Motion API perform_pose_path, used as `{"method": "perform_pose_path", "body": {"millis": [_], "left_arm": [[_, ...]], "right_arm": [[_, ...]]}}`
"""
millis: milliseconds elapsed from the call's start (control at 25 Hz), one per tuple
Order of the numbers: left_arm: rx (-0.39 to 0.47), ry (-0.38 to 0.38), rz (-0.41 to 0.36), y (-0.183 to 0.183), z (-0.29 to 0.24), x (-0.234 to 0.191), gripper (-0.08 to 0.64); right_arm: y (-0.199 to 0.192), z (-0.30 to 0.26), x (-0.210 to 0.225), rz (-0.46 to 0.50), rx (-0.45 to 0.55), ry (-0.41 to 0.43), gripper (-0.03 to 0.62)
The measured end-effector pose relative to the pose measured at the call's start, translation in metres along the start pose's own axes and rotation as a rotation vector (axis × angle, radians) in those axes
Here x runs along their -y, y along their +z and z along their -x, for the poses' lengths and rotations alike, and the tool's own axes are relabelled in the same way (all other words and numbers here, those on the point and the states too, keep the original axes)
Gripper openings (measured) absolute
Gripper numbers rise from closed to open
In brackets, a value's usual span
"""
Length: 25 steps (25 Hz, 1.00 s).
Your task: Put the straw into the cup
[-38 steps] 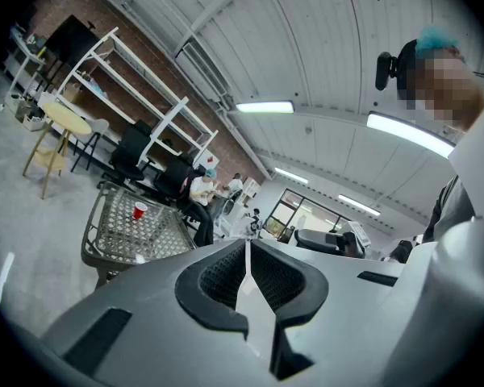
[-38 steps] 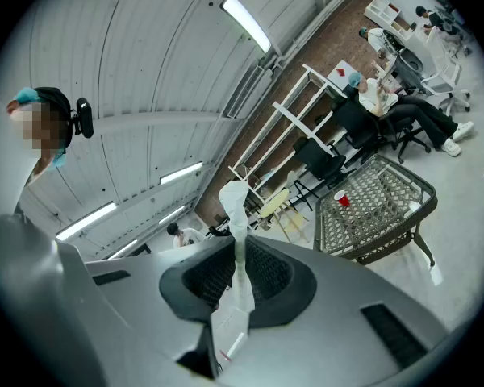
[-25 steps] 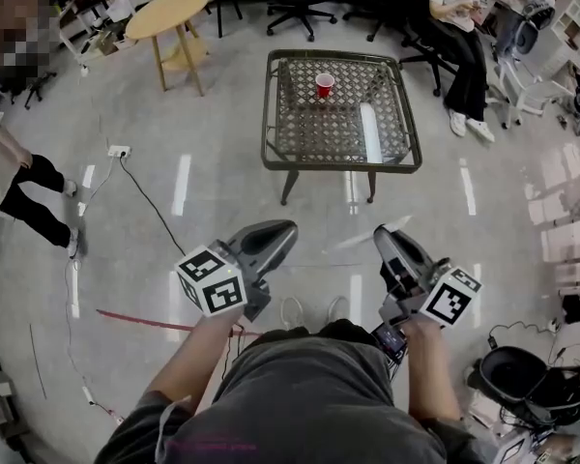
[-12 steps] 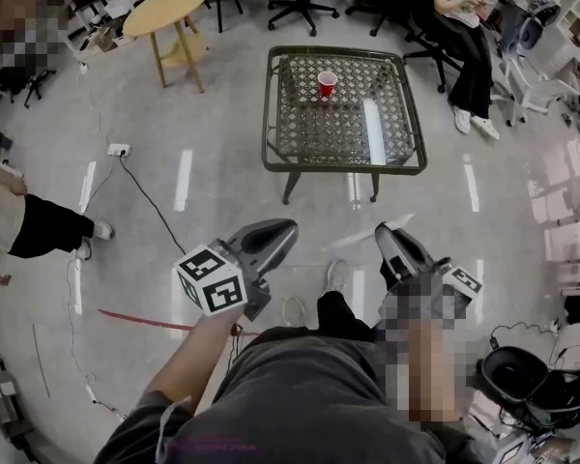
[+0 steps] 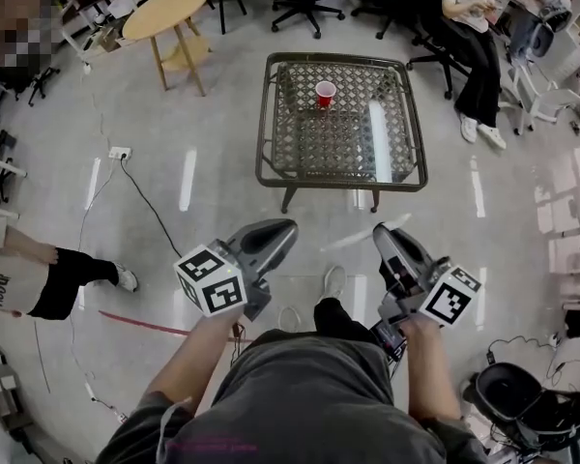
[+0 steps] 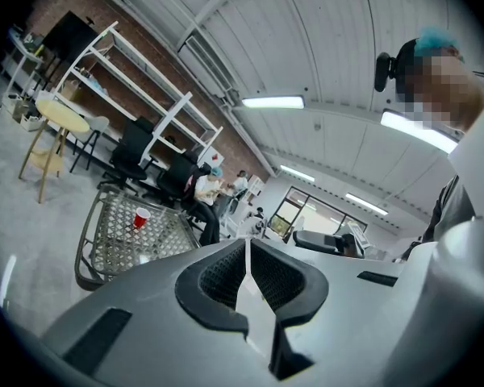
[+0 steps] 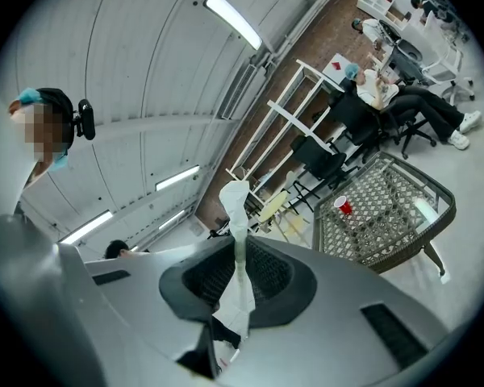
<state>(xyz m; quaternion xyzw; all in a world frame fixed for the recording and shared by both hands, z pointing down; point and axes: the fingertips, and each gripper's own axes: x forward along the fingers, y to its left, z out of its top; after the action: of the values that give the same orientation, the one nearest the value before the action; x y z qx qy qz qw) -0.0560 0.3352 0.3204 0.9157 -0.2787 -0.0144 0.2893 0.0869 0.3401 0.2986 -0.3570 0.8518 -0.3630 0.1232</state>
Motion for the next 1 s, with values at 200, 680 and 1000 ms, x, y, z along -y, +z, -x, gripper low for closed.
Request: {"method": "perform_pose_path", "body": {"millis": [200, 680, 1000], "left_arm": [[-0.001, 0.016, 0.010, 0.006, -0.025, -0.014, 0.028], [-0.021, 0.056, 0.023, 0.016, -0.088, -0.037, 0.026], [-0.025, 0.088, 0.022, 0.027, -0.121, -0.047, 0.026]], "right_arm": [[0.017, -0.010, 0.026, -0.005, -0.015, 0.005, 0.044], [0.057, -0.021, 0.083, -0.024, -0.044, 0.016, 0.044], [0.083, -0.029, 0.113, -0.038, -0.059, 0.038, 0.044]]}}
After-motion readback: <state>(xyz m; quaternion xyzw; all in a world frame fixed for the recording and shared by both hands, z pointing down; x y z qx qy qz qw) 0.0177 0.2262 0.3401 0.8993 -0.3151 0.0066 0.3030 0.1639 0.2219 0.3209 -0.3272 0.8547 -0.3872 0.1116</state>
